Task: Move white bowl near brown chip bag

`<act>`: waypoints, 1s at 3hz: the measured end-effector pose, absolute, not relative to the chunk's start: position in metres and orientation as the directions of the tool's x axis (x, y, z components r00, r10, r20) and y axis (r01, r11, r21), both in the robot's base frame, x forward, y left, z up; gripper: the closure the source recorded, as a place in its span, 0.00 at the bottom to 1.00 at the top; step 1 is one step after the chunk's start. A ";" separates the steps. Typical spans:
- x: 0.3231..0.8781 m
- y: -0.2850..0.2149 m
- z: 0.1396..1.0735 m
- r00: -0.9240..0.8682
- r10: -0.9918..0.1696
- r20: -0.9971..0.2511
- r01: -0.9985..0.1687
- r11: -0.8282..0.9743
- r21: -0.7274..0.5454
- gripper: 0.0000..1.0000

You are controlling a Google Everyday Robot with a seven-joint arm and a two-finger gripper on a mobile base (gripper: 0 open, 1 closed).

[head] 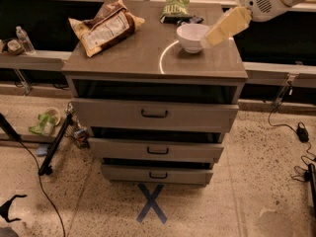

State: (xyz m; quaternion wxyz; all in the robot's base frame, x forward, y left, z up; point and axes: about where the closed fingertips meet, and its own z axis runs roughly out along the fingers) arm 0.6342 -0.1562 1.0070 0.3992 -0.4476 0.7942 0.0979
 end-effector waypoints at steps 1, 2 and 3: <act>0.662 -0.143 0.988 -0.258 -0.620 -0.741 -0.797 0.570 -0.200 0.00; 0.690 -0.134 0.971 -0.256 -0.617 -0.744 -0.794 0.574 -0.202 0.00; 0.717 -0.128 0.955 -0.265 -0.629 -0.731 -0.778 0.587 -0.224 0.00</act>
Offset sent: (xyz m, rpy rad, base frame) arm 0.0897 0.0268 -0.0532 0.0306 -0.0332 0.0029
